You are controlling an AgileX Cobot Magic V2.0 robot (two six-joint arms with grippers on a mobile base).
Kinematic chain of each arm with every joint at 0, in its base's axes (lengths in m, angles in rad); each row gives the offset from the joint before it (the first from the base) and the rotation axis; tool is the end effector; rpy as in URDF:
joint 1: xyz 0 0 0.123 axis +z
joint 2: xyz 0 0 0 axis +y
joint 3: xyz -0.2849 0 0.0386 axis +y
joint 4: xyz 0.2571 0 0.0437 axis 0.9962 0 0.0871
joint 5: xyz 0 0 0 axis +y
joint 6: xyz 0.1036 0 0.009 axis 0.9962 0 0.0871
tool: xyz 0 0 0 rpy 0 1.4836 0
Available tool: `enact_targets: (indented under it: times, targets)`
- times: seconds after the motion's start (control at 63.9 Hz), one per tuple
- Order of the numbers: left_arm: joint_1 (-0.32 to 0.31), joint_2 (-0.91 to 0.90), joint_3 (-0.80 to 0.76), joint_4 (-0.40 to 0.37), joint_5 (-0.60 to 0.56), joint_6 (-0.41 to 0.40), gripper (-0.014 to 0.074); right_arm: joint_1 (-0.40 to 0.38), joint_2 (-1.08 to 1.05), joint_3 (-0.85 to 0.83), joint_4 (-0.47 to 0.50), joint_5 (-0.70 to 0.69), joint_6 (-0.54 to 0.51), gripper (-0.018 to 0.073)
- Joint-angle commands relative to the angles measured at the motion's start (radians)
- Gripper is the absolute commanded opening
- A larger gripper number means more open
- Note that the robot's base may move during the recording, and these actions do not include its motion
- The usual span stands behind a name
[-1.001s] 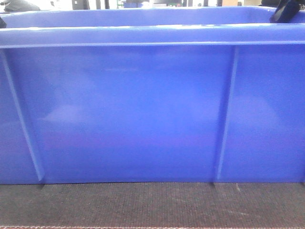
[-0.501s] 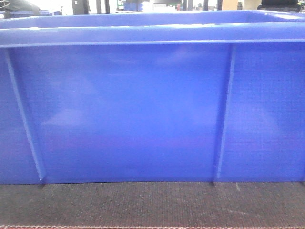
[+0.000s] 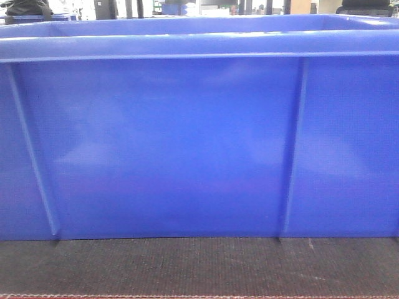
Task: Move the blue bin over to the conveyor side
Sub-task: 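Open both grippers and lift them off the bin rim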
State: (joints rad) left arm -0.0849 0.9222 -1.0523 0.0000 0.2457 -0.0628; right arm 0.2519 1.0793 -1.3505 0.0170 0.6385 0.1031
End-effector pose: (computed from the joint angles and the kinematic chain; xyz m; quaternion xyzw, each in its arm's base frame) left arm 0.2111 -0.0180 0.4470 0.0079 0.7170 -0.0514 0.6951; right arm 0.2278 0.0597 0.4746 -0.0570 0.7968 0.1142 0.5906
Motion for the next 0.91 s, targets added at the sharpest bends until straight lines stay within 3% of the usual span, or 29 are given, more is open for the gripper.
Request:
enact_targets:
  times: [0.0,0.094,0.235,0.344,0.485,0.688,0.892]
  targets:
    - [-0.003,-0.047,-0.009,0.007,0.002,0.002,0.0015,0.001,-0.047,-0.012,-0.007,0.052,-0.010,-0.0070]
    - [-0.003,-0.078,-0.004,0.005,0.066,0.002,0.0014,0.001,-0.096,0.004,-0.007,0.137,-0.010,-0.0074]
    - [-0.003,-0.136,0.084,-0.016,0.086,0.002,0.0014,0.001,-0.243,0.152,0.012,-0.038,-0.010,-0.0075]
    - [-0.003,-0.196,0.181,-0.032,0.086,0.002,0.0014,0.001,-0.366,0.301,-0.002,-0.073,-0.010,-0.0075]
    - [-0.003,-0.292,0.317,-0.046,0.049,0.002,0.0014,0.001,-0.518,0.501,-0.044,-0.112,-0.023,-0.0087]
    - [-0.003,-0.444,0.509,-0.035,-0.009,0.002,0.0014,0.001,-0.726,0.753,-0.051,-0.278,-0.038,-0.0087]
    - [-0.003,-0.627,0.681,-0.035,-0.090,0.002,0.0014,0.001,-0.893,0.937,-0.051,-0.285,-0.038,-0.0087]
